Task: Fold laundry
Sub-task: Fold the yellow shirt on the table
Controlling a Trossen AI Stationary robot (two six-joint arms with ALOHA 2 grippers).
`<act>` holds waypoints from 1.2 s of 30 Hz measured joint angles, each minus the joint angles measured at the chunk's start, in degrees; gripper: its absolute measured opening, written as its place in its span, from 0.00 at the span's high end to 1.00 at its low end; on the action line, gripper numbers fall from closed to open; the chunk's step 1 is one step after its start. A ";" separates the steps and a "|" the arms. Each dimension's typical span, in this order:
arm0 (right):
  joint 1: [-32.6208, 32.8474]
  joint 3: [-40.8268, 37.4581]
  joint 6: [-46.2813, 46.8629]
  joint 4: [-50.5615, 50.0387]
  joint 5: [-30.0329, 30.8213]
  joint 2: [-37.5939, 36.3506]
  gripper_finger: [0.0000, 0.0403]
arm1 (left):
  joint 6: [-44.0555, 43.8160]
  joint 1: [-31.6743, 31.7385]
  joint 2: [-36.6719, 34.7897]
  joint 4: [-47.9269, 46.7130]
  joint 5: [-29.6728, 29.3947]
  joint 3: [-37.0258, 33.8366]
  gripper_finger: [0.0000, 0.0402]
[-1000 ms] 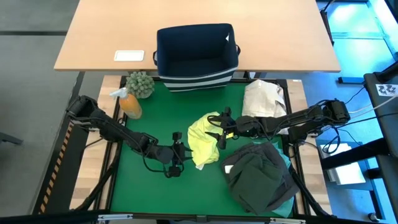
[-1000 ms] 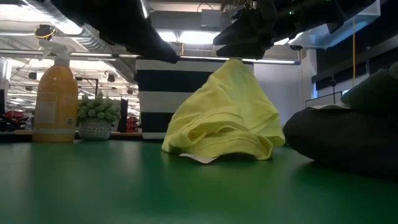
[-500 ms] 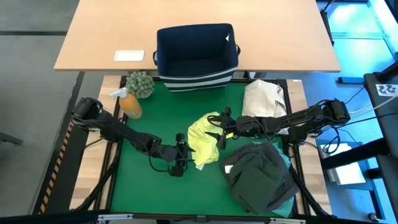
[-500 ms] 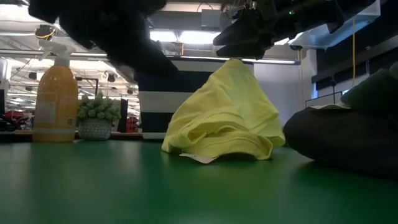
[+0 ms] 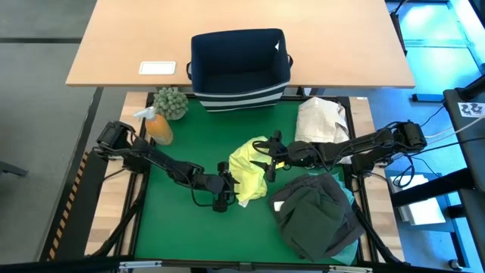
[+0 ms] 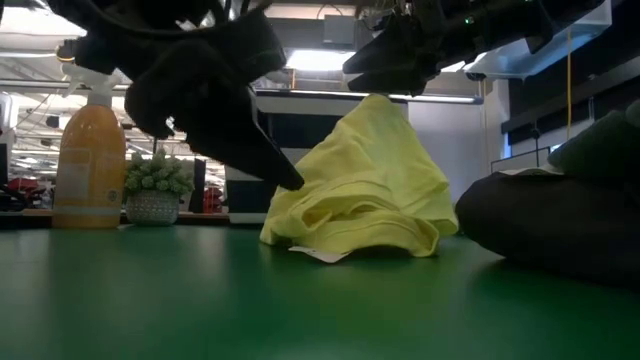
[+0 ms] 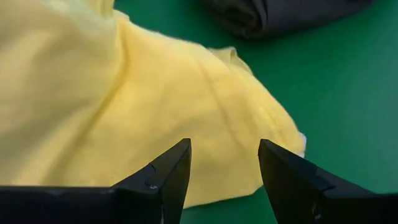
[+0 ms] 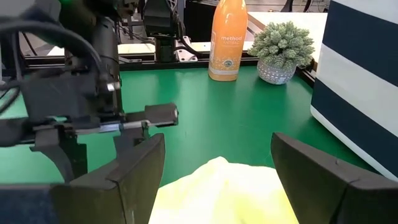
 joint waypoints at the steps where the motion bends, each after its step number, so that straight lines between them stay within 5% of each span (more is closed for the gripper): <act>1: 0.00 0.00 0.00 0.00 -0.01 0.00 0.28 | 0.00 0.00 0.41 0.11 0.17 0.00 0.55; 19: -0.05 0.00 0.00 -0.02 -0.02 0.00 0.28 | -2.86 1.39 5.04 7.04 5.90 0.09 0.45; 26: -0.02 0.00 0.00 -0.05 -0.02 0.00 0.28 | -5.44 1.42 5.04 6.26 -0.30 0.09 0.41; 32: -0.02 0.00 0.00 -0.03 -0.02 0.00 0.28 | 0.57 1.26 5.04 6.26 1.83 0.09 0.50; 36: -0.02 0.00 0.08 0.11 -0.02 0.00 0.28 | 4.77 0.61 5.04 6.12 -1.84 0.09 0.66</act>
